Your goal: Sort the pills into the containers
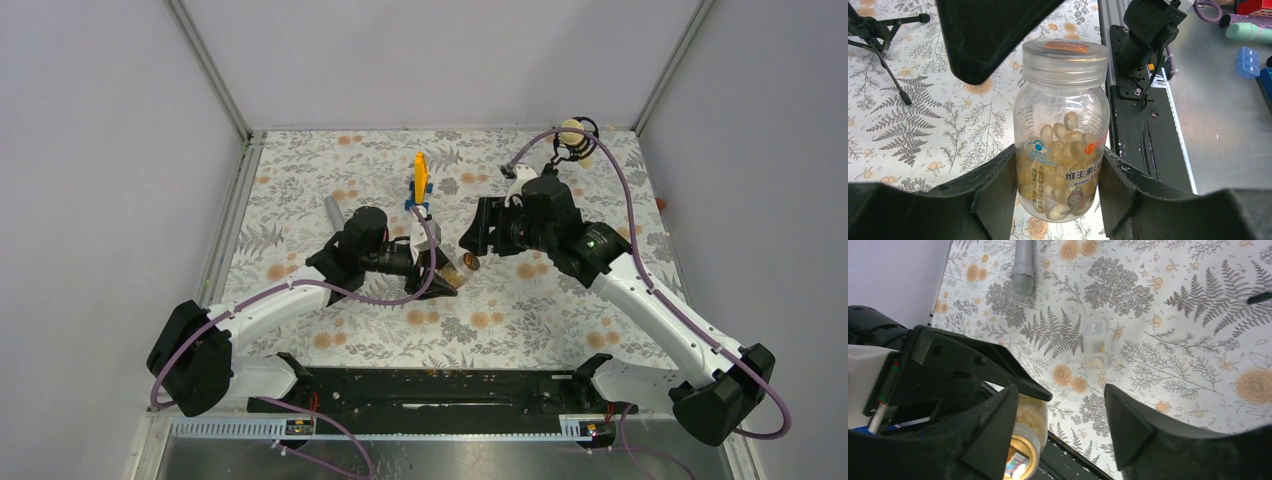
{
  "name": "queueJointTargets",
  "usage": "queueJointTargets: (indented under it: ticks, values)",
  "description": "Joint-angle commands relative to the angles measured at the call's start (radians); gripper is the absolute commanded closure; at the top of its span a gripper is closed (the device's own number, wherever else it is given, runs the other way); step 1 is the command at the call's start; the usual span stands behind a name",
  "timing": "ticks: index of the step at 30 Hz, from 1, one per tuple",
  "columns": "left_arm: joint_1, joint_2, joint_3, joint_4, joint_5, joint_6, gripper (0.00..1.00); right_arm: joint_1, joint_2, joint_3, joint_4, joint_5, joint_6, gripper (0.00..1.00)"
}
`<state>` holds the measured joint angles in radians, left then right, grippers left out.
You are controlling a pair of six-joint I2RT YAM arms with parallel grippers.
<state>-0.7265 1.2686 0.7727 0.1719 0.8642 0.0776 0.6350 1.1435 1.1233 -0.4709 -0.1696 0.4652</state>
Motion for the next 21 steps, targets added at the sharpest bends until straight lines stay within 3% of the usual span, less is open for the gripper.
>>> queueJointTargets:
  ticks: [1,6,12,15,19,21]
  values:
    - [-0.001,-0.038,0.030,0.062,-0.007,0.011,1.00,0.002,-0.032,0.035,-0.007,0.026,0.043,0.22]
    - [-0.001,-0.038,0.033,0.055,-0.007,0.014,1.00,-0.001,-0.092,0.009,0.014,-0.085,-0.050,0.09]
    - [-0.002,-0.034,0.038,0.051,0.004,0.016,1.00,-0.004,-0.092,0.014,-0.033,-0.351,-0.229,0.07]
    - [-0.001,-0.033,0.040,0.049,0.014,0.015,1.00,-0.004,-0.057,0.064,-0.127,-0.373,-0.319,0.12]
    - [-0.001,-0.033,0.048,0.030,0.031,0.024,1.00,-0.004,-0.042,0.090,-0.193,-0.292,-0.380,0.18]
    - [-0.001,-0.030,0.050,0.028,0.031,0.024,1.00,-0.004,-0.038,0.090,-0.177,-0.277,-0.361,0.31]
